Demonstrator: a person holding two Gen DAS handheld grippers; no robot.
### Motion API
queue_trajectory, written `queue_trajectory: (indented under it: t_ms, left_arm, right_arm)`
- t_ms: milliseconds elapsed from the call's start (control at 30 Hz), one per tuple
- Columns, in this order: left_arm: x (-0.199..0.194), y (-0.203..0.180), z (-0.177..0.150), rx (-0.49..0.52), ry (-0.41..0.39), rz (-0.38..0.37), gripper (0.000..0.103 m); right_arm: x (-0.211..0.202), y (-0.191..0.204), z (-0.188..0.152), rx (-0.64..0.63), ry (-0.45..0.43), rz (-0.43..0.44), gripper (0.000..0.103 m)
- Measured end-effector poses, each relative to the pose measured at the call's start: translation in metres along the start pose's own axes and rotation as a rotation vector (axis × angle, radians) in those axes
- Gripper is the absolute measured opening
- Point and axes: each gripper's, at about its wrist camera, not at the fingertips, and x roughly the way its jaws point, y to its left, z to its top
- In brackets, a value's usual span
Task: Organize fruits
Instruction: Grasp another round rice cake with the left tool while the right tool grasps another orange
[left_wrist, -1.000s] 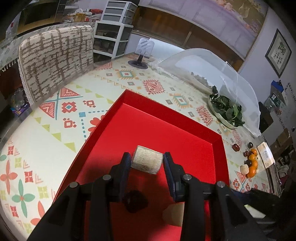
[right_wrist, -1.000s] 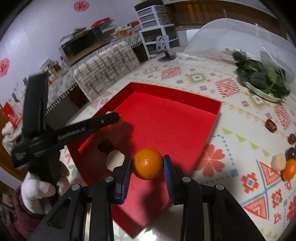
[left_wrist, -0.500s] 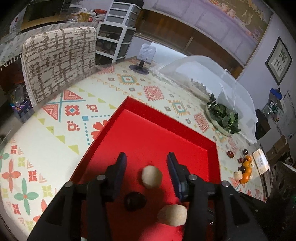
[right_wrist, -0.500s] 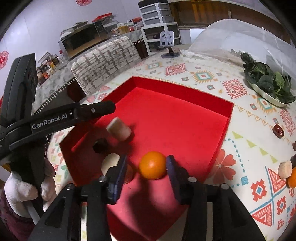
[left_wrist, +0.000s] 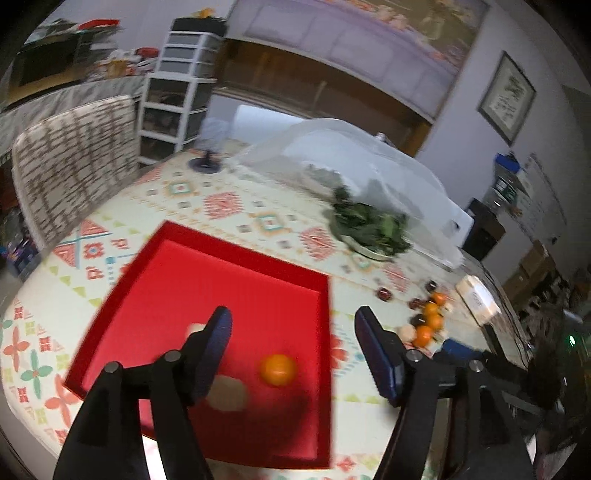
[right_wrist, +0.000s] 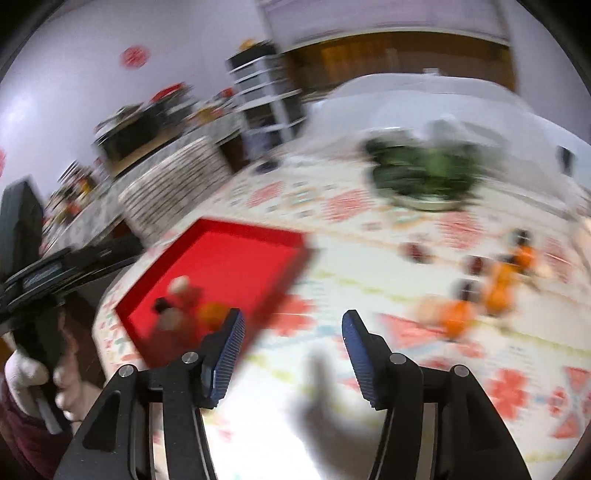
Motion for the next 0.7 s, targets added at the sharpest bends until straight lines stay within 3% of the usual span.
queue_trajectory:
  t_ms: [233,367,500,700]
  left_arm:
    - [0.025,-0.056,-0.018,0.069,0.063,-0.079,0.073]
    - [0.055,-0.083,-0.032,0.104,0.137,-0.101,0.073]
    - [0.073,-0.098,-0.041,0.141,0.176,-0.098,0.073]
    - [0.090,-0.097,-0.038,0.113,0.195,-0.078,0.073]
  right_arm:
    - [-0.049,-0.110,-0.018,0.201,-0.029,-0.134,0.063]
    - [-0.044,-0.139,-0.026,0.244,-0.003,-0.150,0.063]
    - [-0.029,-0.145,-0.028,0.252,0.020,-0.114,0.063]
    - [0.007,-0.112,-0.016,0.124,0.047,-0.091,0.062]
